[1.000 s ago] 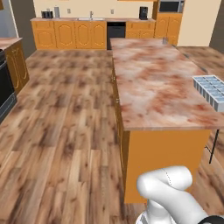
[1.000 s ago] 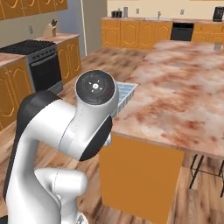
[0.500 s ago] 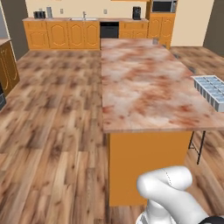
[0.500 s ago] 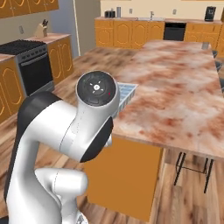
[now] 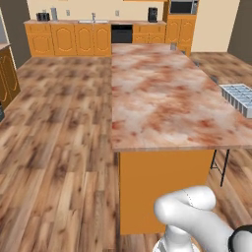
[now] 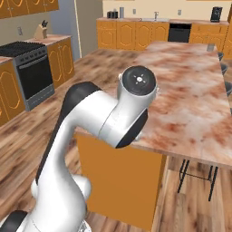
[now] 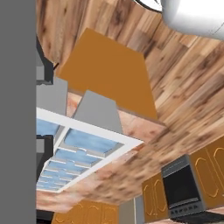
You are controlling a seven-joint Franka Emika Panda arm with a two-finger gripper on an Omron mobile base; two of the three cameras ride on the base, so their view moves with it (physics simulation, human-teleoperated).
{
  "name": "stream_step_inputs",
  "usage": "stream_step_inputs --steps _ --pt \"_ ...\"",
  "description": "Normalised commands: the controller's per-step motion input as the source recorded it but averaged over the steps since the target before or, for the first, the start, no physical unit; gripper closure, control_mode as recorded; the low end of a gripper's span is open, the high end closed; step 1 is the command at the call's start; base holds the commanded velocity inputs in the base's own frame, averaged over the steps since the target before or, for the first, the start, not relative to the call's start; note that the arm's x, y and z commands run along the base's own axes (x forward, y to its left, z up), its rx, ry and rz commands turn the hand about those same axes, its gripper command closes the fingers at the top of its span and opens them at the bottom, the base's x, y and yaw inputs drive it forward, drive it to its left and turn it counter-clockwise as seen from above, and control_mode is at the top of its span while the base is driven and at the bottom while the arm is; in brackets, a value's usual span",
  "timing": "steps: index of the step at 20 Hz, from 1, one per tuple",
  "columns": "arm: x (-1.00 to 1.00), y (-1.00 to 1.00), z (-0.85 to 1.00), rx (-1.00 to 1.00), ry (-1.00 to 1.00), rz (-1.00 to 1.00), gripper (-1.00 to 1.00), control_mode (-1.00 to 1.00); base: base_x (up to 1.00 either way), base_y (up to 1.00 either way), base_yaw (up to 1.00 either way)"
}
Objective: Open the freezer door, pick up the ice cube tray from the freezer, and place it on the dining counter.
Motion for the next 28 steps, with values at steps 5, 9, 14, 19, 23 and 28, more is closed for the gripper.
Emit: stream_step_inputs --steps 5,9,14,19,23,28 --pt "1.00 -0.38 -0.50 0.00 0.11 0.00 1.00 -1.00 0.00 0.00 0.00" --pt "1.00 -0.39 -0.77 0.00 0.06 0.00 1.00 -1.00 0.00 0.00 0.00" --pt "0.98 -0.34 -0.59 -0.01 0.03 0.00 1.00 -1.00 0.00 0.00 0.00" --pt "0.90 -0.19 -0.50 -0.02 0.02 0.00 1.00 -1.00 0.00 0.00 0.00" --pt "0.75 -0.16 -0.67 -0.05 0.01 0.00 1.00 -1.00 0.00 0.00 0.00" --pt "0.63 -0.35 -0.57 -0.02 0.00 0.00 1.00 -1.00 0.00 0.00 0.00"
